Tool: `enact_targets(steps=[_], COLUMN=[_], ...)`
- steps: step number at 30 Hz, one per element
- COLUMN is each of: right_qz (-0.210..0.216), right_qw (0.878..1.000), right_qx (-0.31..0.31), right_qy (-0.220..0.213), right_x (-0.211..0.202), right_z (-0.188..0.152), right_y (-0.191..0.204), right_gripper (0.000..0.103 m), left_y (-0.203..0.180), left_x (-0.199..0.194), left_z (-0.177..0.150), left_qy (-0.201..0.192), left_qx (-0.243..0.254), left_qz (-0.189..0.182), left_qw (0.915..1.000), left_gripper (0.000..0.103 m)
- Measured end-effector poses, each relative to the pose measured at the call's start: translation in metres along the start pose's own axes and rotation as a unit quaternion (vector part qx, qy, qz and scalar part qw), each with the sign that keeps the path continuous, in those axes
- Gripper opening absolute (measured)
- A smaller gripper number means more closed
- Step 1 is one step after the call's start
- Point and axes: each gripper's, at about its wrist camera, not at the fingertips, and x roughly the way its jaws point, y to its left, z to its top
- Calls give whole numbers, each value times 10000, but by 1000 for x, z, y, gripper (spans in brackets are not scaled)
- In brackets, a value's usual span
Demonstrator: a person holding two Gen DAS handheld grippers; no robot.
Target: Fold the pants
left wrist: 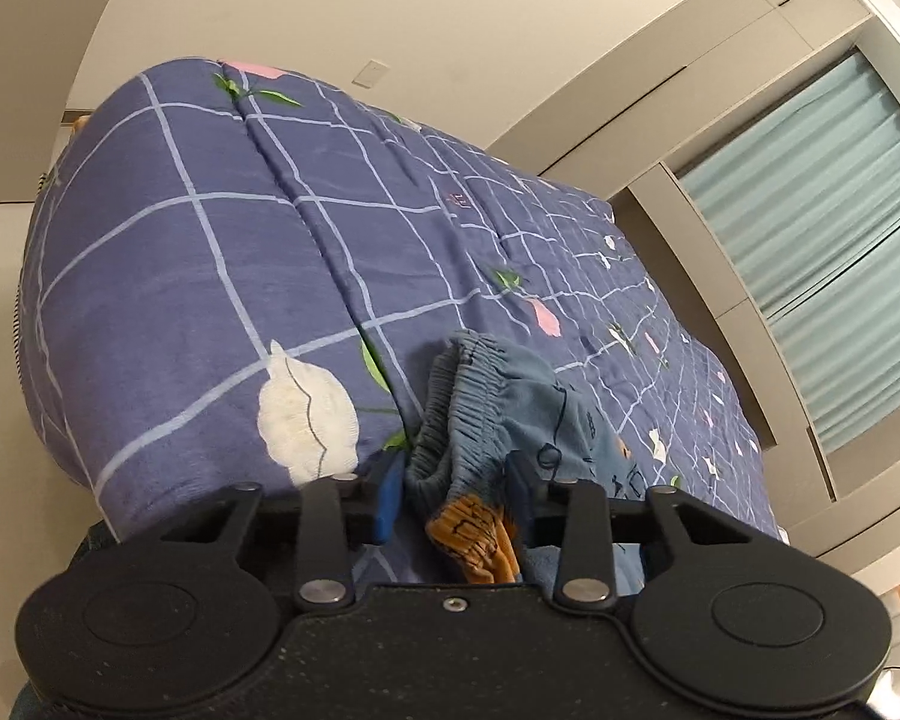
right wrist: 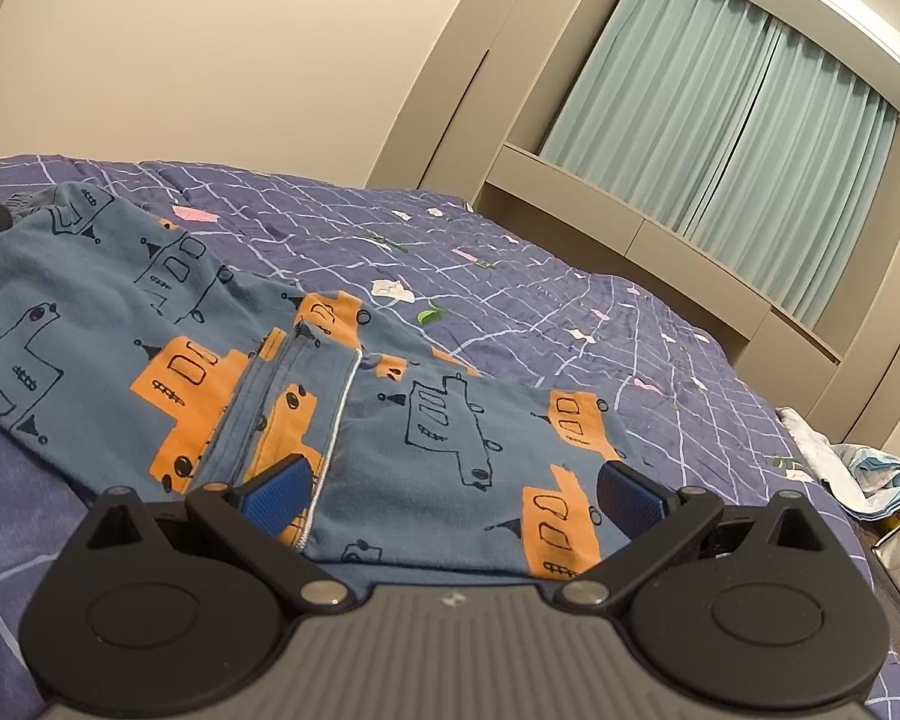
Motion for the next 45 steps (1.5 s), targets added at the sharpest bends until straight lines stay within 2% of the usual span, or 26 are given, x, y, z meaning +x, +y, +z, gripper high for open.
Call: enact_targets(steps=[1,4,7,11,18,25,28,36,40,45], right_qz=[-8,-35,-27,197,310,210,50,-599,-725,-781], right_qw=[10000,10000,10000,9997,9982,9962,9957,9925,9879,9858], right_qx=[-8,-39,-36,164,454,784,896,1067,1372,1468], right_qy=[-8,-33,-48,30,-220,-313,-240,-23,51,235], right_x=[0,-1,-1,-1,-7,-14,-18,-30,-40,-44], right_z=[0,-1,-1,3,8,4,-1,-28,-43,-60], right_y=[0,1,1,-10,-33,-59,-75,-121,-143,-153], right_gripper=[103,103,103,103,103,103,103,103,103,103], left_y=[1,-4,-12,-32,-93,-172,-205,-272,-288,-280], left_x=[-2,-5,-12,-19,-36,-35,-28,5,27,64], left_z=[1,4,7,12,16,-6,-23,-87,-119,-145], left_qy=[-2,-59,-160,-267,-510,-440,-253,434,759,1162], left_qx=[16,37,143,441,1160,2019,2318,3168,3473,3566], left_qz=[19,4,-22,-79,-562,-1177,-1444,-1913,-1916,-1655], left_qw=[10000,10000,9998,9986,9903,9713,9617,9280,9148,9121], left_gripper=[25,18,16,15,14,13,13,13,13,13])
